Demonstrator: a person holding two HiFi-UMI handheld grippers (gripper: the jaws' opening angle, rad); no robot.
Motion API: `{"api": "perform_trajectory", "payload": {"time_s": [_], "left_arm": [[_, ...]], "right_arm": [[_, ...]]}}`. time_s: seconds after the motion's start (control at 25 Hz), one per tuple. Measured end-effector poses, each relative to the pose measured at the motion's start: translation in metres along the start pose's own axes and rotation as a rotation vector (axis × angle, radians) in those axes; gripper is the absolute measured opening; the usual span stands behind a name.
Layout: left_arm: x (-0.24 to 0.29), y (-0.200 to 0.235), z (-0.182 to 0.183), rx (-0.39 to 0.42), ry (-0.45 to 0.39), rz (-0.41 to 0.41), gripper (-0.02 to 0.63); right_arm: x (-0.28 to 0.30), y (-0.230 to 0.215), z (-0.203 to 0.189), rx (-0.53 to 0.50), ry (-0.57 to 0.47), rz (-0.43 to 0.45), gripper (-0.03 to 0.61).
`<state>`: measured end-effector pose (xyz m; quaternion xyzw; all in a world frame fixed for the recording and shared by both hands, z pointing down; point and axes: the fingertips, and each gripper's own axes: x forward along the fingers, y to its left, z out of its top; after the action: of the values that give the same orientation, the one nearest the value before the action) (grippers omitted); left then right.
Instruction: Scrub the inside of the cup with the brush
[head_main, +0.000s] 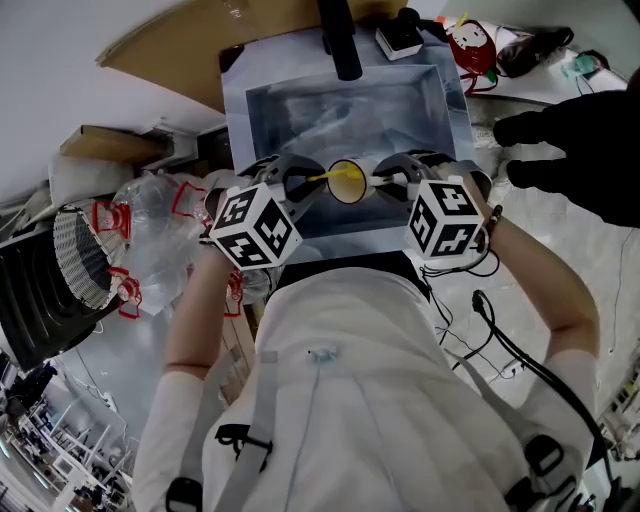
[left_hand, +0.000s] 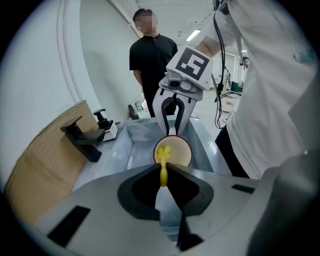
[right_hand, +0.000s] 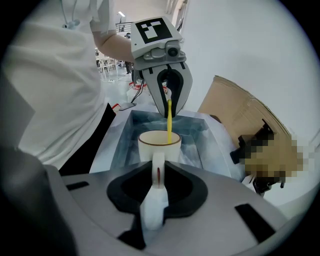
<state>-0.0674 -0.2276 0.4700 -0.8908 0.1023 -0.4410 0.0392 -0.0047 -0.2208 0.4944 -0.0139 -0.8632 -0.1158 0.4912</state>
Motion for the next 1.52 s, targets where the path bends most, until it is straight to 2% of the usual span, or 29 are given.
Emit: {"api": "perform_trajectory", "payload": {"time_s": [0.28, 0.4, 0.56, 0.68, 1.16, 1.36, 1.52], "left_arm": [[0.007, -0.008, -0.016, -0.029, 0.079, -0.028, 0.038], [0.010, -0.012, -0.021, -0.028, 0.118, -0.046, 0.038], [0.012, -0.017, -0.024, -0.041, 0.125, -0.062, 0.038], [0.013, -0.016, -0.026, -0.076, 0.104, -0.050, 0.038], [-0.001, 0.001, -0.035, -0.308, -0.048, 0.059, 0.038], [-0.009, 0.007, -0.033, -0.396, -0.120, 0.089, 0.038], [-0.013, 0.001, -0.042, -0.447, -0.122, 0.096, 0.038]], "right_arm": [[0.004, 0.004, 0.001, 0.000, -0.006, 0.019, 0.066], [0.006, 0.002, -0.001, 0.027, -0.017, 0.025, 0.066], [0.009, 0.000, -0.006, 0.083, -0.028, 0.036, 0.066], [0.014, -0.001, -0.011, 0.146, -0.038, 0.047, 0.066], [0.044, -0.019, -0.054, 0.406, -0.021, 0.037, 0.066], [0.064, -0.024, -0.068, 0.460, 0.000, 0.020, 0.066], [0.077, -0.030, -0.075, 0.489, 0.006, 0.012, 0.066]]}}
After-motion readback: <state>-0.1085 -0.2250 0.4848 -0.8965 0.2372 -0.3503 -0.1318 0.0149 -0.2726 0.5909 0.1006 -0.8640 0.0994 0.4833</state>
